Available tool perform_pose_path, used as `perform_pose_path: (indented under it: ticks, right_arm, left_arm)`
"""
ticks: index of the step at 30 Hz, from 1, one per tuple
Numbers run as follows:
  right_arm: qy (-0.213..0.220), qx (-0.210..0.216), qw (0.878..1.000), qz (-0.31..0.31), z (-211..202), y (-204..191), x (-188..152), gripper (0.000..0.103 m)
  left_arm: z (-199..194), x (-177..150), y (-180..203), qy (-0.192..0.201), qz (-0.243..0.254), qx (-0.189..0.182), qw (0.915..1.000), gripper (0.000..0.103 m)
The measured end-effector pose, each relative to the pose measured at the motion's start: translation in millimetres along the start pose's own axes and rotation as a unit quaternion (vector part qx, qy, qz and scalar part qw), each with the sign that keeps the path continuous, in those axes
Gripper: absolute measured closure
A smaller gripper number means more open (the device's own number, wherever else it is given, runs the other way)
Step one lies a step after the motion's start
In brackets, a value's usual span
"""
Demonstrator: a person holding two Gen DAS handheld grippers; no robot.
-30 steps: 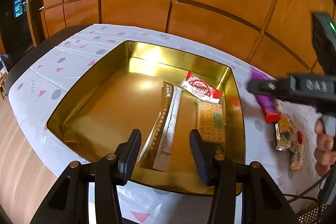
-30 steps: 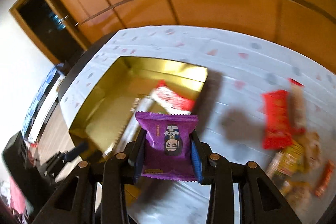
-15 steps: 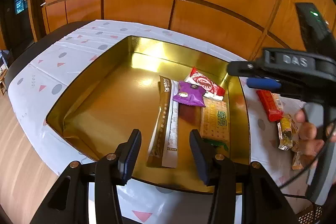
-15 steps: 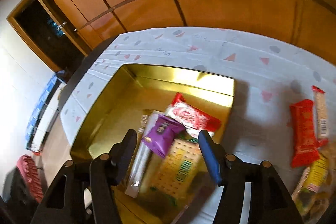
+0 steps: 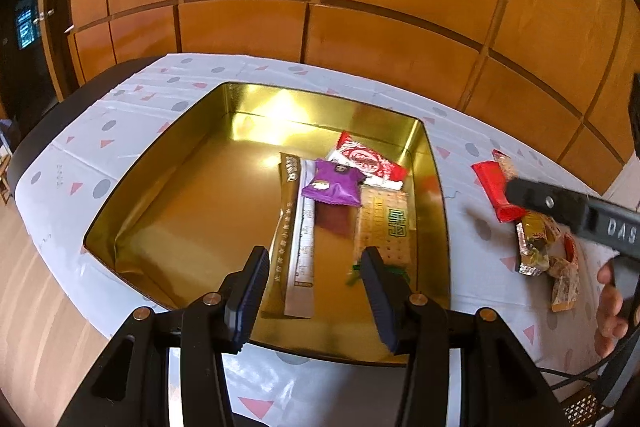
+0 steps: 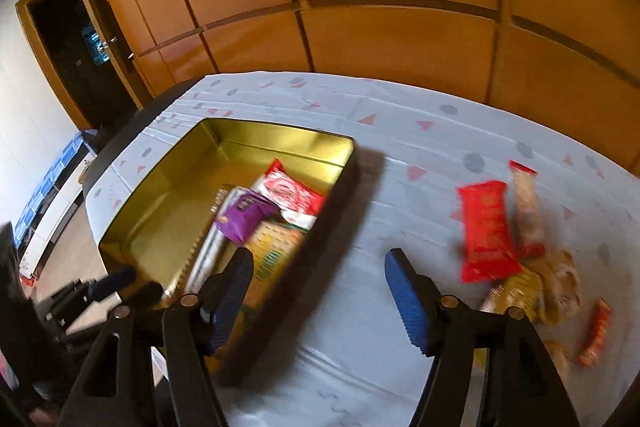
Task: Organize snacks
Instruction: 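Move both grippers back toward the remaining snack pile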
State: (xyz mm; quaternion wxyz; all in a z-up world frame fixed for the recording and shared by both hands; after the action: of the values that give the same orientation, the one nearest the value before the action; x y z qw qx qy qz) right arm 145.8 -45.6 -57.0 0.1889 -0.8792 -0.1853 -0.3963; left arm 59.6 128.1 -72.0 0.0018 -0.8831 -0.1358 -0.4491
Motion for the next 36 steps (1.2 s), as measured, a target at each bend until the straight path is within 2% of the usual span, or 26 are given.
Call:
perform_pose_path:
  ticks: [4,8,17,23,26,27,29,31,34,36]
  right_arm:
    - [0.009,-0.029,1.0,-0.002,-18.6,22.9,-9.3,0.031]
    - [0.014,-0.056,0.998,-0.008,-34.6,45.4,-17.7,0.025]
    - [0.021,-0.124,0.992,0.01,-73.4,114.1,-29.6,0.025]
    - [0.028,-0.201,0.979,-0.007,-101.7,180.0,-21.4,0.025]
    - [0.028,-0.253,0.967,-0.012,-110.3,226.3,-20.0,0.025]
    - [0.026,-0.278,0.96,-0.006,-112.0,247.5,-23.5,0.025]
    - [0.021,-0.298,0.954,0.025,-112.8,274.7,-32.4,0.025]
    - [0.003,-0.312,0.946,0.089,-113.8,302.0,-44.6,0.025]
    - [0.017,-0.304,0.941,0.145,-118.7,321.1,-45.6,0.025]
    - [0.011,-0.316,0.937,0.148,-118.2,325.3,-47.7,0.025]
  left_arm:
    - [-3.1,0.9,9.4,0.004,0.011,-0.007,0.9999,0.055]
    - [-4.9,0.6,19.6,0.004,0.023,-0.014,0.9996,0.055]
    - [-6.3,2.3,33.6,0.003,0.036,-0.022,0.9991,0.055]
    - [-11.0,8.6,54.7,0.013,0.062,-0.045,0.997,0.055]
    - [-11.3,9.7,72.9,0.01,0.073,-0.065,0.9952,0.055]
    - [-12.4,10.0,77.9,0.012,0.077,-0.069,0.9945,0.055]
    - [-13.9,10.4,91.7,0.012,0.091,-0.082,0.9924,0.055]
    - [-13.5,9.3,106.7,0.006,0.102,-0.098,0.9899,0.055]
    - [-9.2,9.1,127.2,-0.001,0.116,-0.112,0.9869,0.055]
    - [-4.0,7.5,138.7,-0.012,0.119,-0.121,0.9854,0.055]
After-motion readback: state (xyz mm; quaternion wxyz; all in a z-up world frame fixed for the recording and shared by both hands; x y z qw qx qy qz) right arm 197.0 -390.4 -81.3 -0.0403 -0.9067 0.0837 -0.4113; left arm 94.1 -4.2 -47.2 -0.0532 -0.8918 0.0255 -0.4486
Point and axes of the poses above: each gripper's, at about its wrist camera, not at the fingertips, and z roughly the way its jaws point, y to its right, x to its top, the point moved 6 cm from there along z, roughly the way its jaws point, and after that the axes turned 12 degrees about y, right-handed, at the moved point
